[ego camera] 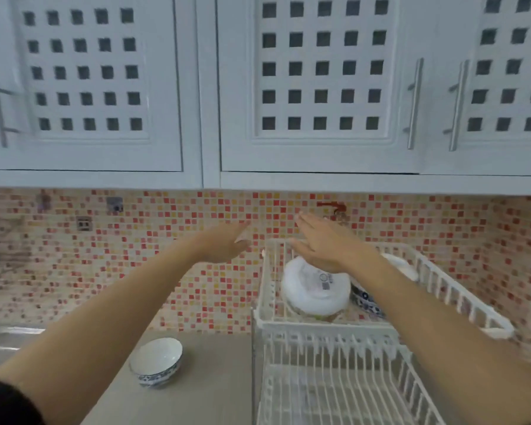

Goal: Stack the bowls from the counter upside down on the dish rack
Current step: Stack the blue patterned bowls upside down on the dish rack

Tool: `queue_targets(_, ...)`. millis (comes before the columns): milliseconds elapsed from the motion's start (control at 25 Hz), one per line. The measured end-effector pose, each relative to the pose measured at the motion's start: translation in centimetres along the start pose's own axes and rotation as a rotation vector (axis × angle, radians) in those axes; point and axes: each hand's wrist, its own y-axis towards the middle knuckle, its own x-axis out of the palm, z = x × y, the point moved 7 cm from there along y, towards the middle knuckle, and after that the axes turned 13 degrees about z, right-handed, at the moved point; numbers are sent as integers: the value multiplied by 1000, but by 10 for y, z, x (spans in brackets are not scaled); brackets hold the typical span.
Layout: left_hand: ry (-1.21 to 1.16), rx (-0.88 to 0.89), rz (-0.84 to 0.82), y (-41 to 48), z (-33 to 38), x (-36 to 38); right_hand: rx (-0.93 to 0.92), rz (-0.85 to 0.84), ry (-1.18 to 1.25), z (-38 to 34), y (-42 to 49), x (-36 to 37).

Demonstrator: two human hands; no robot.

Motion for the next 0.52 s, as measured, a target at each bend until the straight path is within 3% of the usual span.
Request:
queue_targets(280, 43, -241, -67, -114, -152, 16, -46, -17, 139, -173, 27, 43)
queue_targets(520, -4, -397, -216, -172, -229, 84, 36, -210, 297, -257, 31, 133)
